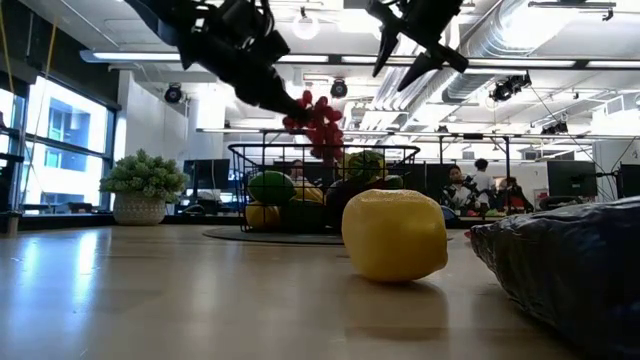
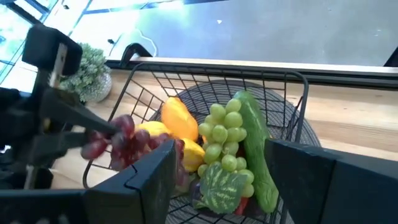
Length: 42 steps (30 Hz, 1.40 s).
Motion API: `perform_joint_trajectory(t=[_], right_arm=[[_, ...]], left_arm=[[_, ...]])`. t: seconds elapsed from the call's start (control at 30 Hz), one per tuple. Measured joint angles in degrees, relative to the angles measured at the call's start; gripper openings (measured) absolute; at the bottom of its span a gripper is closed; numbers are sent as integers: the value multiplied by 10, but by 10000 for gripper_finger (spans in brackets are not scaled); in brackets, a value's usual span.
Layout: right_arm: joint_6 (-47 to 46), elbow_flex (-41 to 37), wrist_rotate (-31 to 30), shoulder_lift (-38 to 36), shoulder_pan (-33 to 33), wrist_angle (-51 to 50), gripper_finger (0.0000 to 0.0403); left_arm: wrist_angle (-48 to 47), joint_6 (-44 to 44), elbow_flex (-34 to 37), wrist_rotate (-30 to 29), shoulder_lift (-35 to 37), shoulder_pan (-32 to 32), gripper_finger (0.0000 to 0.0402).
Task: Build produce basket
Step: Put the red grapes into the black wire basket
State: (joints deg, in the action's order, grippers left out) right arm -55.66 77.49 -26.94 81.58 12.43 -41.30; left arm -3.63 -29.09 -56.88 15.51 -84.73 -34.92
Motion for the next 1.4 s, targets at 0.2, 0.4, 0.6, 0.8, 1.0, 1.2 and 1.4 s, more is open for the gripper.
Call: perform_joint_trajectory(t=[0.2,0.4,0.6,0.8,1.0,1.2,1.4], right_arm=[[-13,0,-6,0,7,0,225],[-25,0,-20,0,7,0,225],[-24,0,-20,0,7,0,225],[-24,0,-21,0,7,0,225],[-24,0,-20,0,7,0,225],[-24,0,-17,0,7,0,225],[-24,0,-10,0,7,0,225]], left_arm=[[-19,4,0,41,-6,5,7],[-20,0,0,32,-16,4,8],[-17,4,0,27,-44,5,8],[10,14,0,-7,-66,3,8],[11,5,0,-9,-73,5,30],[22,4,0,-44,-73,5,94],[50,4,0,-130,-73,5,151]])
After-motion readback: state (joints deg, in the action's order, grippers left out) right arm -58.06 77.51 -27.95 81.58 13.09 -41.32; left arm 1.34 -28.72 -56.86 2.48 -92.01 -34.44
